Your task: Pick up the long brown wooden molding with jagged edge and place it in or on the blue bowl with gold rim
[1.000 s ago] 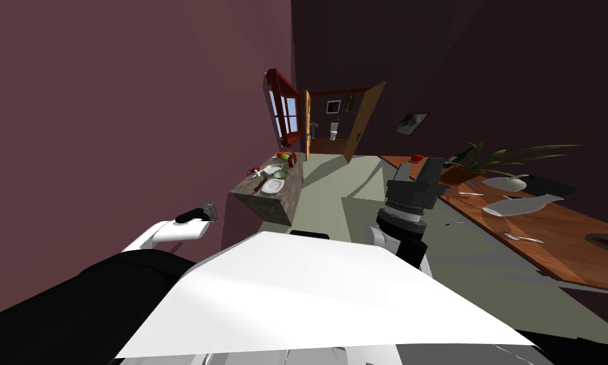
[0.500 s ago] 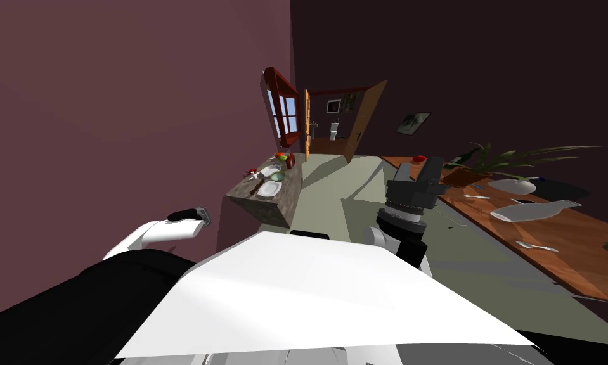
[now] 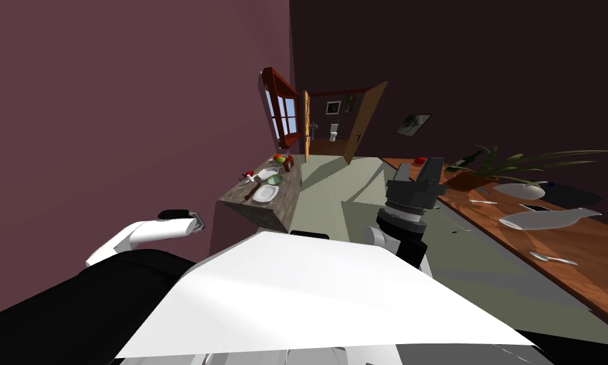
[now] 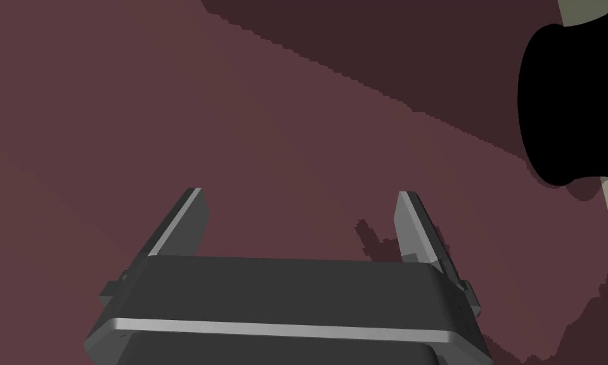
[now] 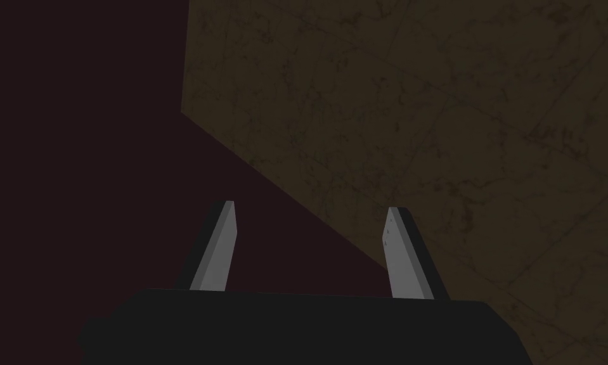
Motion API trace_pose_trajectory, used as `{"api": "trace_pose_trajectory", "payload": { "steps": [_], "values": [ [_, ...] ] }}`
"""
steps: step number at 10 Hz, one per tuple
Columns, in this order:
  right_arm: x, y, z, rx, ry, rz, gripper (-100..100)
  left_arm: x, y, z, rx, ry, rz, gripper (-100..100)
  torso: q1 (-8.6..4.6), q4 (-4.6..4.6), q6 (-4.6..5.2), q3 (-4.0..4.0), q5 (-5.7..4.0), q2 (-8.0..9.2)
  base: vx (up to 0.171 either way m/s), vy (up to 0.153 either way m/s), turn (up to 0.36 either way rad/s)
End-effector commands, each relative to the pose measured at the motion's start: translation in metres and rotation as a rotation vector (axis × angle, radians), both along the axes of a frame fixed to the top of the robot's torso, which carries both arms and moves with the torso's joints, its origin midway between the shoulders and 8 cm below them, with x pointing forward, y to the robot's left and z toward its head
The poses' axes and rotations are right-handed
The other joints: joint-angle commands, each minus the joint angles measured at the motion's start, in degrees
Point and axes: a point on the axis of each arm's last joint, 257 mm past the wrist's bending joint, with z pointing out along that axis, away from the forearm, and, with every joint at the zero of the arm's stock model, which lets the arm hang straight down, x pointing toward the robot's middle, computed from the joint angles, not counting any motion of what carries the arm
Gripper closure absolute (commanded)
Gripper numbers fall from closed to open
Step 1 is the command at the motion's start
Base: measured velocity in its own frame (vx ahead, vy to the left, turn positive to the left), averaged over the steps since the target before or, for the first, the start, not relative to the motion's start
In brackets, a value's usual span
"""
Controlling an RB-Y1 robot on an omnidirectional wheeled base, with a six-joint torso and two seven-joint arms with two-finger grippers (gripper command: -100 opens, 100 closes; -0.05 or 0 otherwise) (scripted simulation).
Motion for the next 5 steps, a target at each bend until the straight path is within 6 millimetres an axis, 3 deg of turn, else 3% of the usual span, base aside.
{"api": "trace_pose_trajectory", "payload": {
  "steps": [1, 5],
  "values": [
    [0.000, 0.000, 0.000, 0.000, 0.000, 0.000, 0, -0.010, 0.000, -0.003, -0.020, 0.028, 0.032, -100, 0.00, 0.00, 0.00, 0.00, 0.00, 0.00, 0.068, -0.012, 0.002],
    [0.000, 0.000, 0.000, 0.000, 0.000, 0.000, 0, -0.034, 0.005, -0.005, -0.110, 0.027, 0.168, -100, 0.09, 0.05, -0.01, 0.13, 0.02, 0.23, 0.121, -0.017, -0.004]
  ]
}}
